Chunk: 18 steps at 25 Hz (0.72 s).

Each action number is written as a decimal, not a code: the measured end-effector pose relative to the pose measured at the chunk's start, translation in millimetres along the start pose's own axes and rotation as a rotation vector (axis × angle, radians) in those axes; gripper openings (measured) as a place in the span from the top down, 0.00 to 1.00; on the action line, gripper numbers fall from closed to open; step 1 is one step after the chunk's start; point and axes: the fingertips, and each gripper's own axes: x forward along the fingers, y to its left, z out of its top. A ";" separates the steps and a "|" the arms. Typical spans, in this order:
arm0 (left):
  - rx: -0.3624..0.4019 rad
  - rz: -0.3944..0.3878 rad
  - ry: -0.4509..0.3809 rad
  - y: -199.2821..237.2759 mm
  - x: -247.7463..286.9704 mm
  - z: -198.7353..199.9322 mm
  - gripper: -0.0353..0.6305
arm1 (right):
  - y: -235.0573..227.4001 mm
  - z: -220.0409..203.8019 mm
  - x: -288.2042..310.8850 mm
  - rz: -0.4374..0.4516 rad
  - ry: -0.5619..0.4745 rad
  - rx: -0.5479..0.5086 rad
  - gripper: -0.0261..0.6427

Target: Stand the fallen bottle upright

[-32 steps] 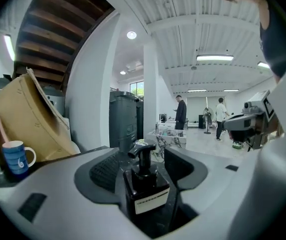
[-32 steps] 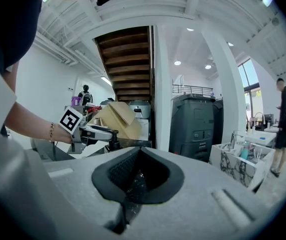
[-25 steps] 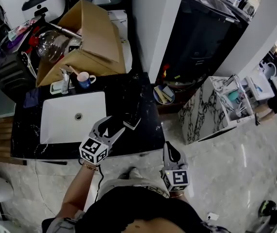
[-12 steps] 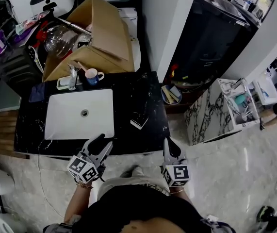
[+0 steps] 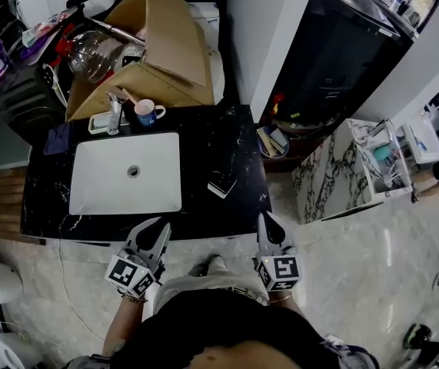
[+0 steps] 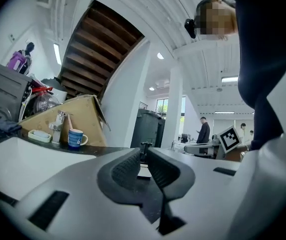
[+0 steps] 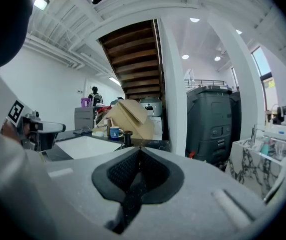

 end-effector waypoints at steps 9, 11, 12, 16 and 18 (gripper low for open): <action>0.072 0.110 0.029 24.3 -13.5 -3.8 0.94 | 2.4 -3.3 3.3 0.020 0.012 -0.001 0.95; 0.068 0.116 0.043 25.7 -15.1 -11.8 0.94 | -0.6 -2.6 2.7 0.014 0.004 0.008 0.95; 0.055 0.121 0.042 25.8 -15.0 -12.9 0.94 | -2.4 -2.0 2.6 0.012 0.000 0.009 0.95; 0.049 0.136 0.055 25.0 -10.9 -16.6 0.94 | -5.1 -1.0 3.3 0.019 0.001 -0.004 0.95; 0.066 0.148 0.076 26.7 -11.3 -22.7 0.94 | -4.0 -4.7 3.5 0.028 0.015 -0.022 0.95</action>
